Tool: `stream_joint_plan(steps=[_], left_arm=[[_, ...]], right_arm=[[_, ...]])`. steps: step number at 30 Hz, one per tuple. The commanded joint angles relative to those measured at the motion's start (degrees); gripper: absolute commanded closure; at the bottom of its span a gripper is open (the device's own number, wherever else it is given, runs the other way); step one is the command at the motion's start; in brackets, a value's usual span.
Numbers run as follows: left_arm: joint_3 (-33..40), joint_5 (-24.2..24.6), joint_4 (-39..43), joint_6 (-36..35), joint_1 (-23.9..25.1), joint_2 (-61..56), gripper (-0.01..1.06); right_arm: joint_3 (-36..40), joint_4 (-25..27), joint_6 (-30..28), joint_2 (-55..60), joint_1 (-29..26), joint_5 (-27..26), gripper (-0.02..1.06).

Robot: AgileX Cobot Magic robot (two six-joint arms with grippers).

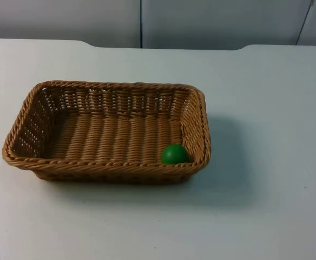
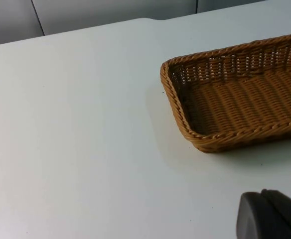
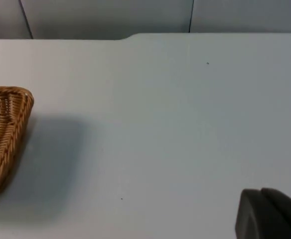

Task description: Pick up the basket with the left hand and place the ball into the basket with the right hand.

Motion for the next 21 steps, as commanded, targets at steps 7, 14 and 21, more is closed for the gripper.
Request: stream_joint_plan(steps=[7, 14, 21], left_arm=[[0.1, -0.2, 0.0, -0.3, 0.1, -0.3, 1.05], [0.1, -0.2, 0.0, -0.3, 0.1, -0.3, 1.05], [0.1, -0.2, 0.0, -0.3, 0.1, -0.3, 1.05]], right_arm=[[0.3, -1.4, -0.1, -5.1, -0.4, 3.6, 1.05], [0.3, -1.4, 2.8, -5.9, -0.4, 6.6, 1.05], [6.2, -1.0, 3.1, -5.9, -0.4, 6.5, 1.05]])
